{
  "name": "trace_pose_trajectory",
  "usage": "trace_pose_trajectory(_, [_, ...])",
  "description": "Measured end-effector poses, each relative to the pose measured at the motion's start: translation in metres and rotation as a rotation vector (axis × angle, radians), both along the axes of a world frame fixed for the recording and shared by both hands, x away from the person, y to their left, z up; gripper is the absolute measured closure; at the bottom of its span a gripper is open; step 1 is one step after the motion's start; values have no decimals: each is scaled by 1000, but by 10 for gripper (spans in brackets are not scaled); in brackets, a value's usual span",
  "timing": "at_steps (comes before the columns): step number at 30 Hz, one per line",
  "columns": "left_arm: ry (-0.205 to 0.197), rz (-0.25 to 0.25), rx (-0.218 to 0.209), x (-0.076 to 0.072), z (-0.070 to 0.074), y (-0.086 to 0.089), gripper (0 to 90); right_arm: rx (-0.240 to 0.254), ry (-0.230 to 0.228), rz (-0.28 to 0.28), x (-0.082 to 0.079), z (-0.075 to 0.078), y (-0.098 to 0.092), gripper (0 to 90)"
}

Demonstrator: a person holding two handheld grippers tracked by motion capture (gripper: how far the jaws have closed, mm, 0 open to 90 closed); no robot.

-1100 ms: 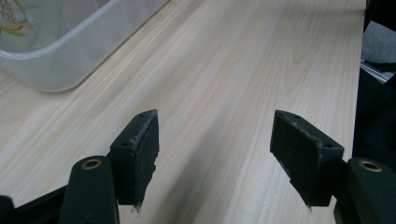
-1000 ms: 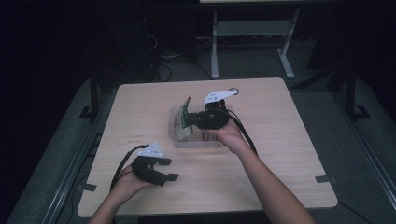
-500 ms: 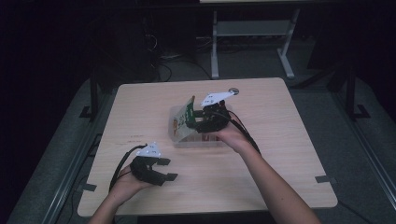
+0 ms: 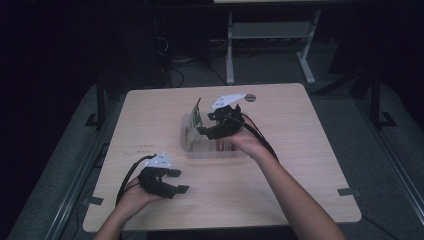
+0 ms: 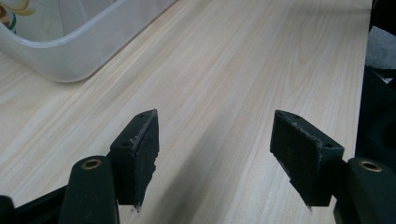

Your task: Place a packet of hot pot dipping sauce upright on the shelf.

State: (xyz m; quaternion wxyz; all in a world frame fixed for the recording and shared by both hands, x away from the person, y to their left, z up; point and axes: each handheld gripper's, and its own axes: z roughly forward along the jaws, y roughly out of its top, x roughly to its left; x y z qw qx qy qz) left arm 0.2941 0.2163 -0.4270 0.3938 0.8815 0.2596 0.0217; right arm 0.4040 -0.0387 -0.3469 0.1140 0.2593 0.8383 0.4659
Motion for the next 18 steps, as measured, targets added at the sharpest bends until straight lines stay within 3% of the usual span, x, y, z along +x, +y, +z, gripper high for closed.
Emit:
trace_pose_trajectory(4, [0,-6,-2,0,0,-1,324,30,-6,9,-5,3,-6,335])
trace_pose_trajectory(10, [2,-10,-3,0,1,-5,323,53,-16,55,-27,6,-22,322])
trace_pose_trajectory(18, [-9,-29,2,-4,1,-9,301,75,-6,100,-55,-2,-42,321])
